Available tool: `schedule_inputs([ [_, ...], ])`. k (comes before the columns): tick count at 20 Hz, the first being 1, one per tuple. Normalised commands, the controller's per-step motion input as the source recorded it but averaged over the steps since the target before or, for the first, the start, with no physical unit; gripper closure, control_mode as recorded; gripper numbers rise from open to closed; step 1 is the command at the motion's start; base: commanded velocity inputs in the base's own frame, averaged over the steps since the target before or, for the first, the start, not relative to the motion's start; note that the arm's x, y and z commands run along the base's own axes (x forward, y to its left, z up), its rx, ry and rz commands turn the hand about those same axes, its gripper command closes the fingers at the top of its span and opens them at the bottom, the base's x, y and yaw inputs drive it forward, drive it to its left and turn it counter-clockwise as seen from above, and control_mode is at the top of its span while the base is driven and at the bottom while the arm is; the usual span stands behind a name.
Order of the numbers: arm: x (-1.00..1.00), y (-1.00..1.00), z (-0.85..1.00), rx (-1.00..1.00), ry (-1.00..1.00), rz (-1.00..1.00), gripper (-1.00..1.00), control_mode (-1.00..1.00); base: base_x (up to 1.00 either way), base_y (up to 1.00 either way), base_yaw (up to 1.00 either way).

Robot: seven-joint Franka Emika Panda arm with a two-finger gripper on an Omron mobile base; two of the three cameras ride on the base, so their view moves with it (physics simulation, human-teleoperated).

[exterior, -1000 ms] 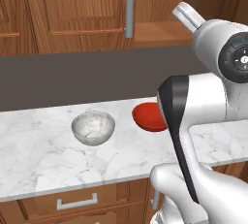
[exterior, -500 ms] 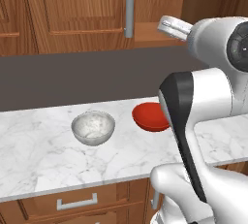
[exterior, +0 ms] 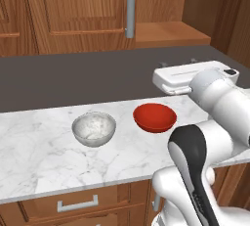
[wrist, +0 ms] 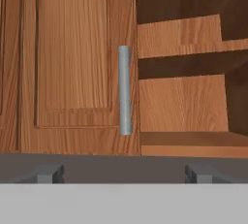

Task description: Open the cabinet. Pick the bowls from the counter and place them in the cabinet. Then close the cabinet.

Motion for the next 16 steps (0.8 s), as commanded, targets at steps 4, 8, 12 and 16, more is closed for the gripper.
schedule_inputs([
  [4, 0.10, 0.17, 0.20, -0.10, -0.07, 0.02, -1.00, -1.00, 0.00, 0.00, 0.00],
  [8, 0.25, 0.08, 0.42, -0.03, 0.01, 0.00, -1.00, -1.00, 0.00, 0.00, 0.00],
  [12, 0.23, 0.00, 0.28, 0.00, 0.01, 0.00, -1.00, -1.00, 0.00, 0.00, 0.00],
  [16, 0.28, 0.00, 0.25, 0.00, 0.05, 0.00, -1.00, -1.00, 0.00, 0.00, 0.00],
])
